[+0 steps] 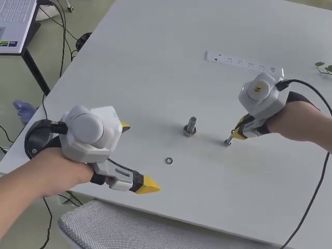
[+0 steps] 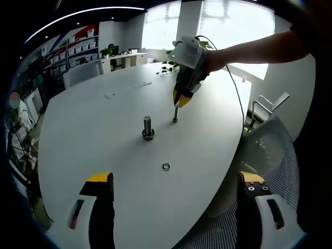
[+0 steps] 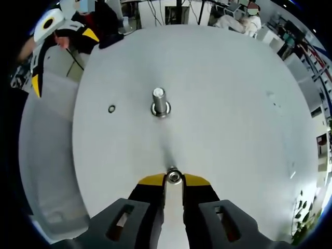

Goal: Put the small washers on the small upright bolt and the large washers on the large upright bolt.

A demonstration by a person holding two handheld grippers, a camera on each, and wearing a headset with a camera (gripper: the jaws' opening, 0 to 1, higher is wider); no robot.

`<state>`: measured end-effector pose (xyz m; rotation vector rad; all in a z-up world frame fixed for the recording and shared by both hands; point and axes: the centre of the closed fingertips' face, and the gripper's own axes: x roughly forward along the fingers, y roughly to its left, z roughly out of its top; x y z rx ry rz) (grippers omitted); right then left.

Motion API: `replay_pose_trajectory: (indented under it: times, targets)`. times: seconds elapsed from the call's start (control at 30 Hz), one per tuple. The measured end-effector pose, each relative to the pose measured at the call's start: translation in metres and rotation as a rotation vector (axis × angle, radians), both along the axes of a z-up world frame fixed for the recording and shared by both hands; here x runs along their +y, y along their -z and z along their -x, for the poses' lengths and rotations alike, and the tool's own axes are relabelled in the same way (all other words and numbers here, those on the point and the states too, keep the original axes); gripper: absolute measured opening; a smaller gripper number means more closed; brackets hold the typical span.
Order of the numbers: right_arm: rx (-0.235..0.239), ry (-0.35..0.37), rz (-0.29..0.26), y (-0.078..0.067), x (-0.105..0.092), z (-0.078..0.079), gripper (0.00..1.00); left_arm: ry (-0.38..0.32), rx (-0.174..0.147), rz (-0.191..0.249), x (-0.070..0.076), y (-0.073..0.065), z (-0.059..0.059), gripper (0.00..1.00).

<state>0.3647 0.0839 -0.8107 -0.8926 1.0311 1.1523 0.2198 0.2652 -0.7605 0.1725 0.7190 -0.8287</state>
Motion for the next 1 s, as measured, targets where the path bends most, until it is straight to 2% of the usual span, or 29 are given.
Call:
replay_pose_trajectory:
  times: [0.43,0.9,1.0]
  targets:
    - [0.003,-0.016,0.028,0.007,0.001,0.0,0.12,-0.005,0.007,-0.002,0.004,0.004,-0.002,0.97]
    - [0.001,-0.043,0.061,0.021,-0.002,-0.001,0.12,-0.016,0.006,0.009,0.007,0.005,-0.002,0.95]
    - [0.004,-0.045,0.065,0.025,-0.002,-0.001,0.12,-0.001,-0.025,0.015,0.006,0.002,-0.004,0.93]
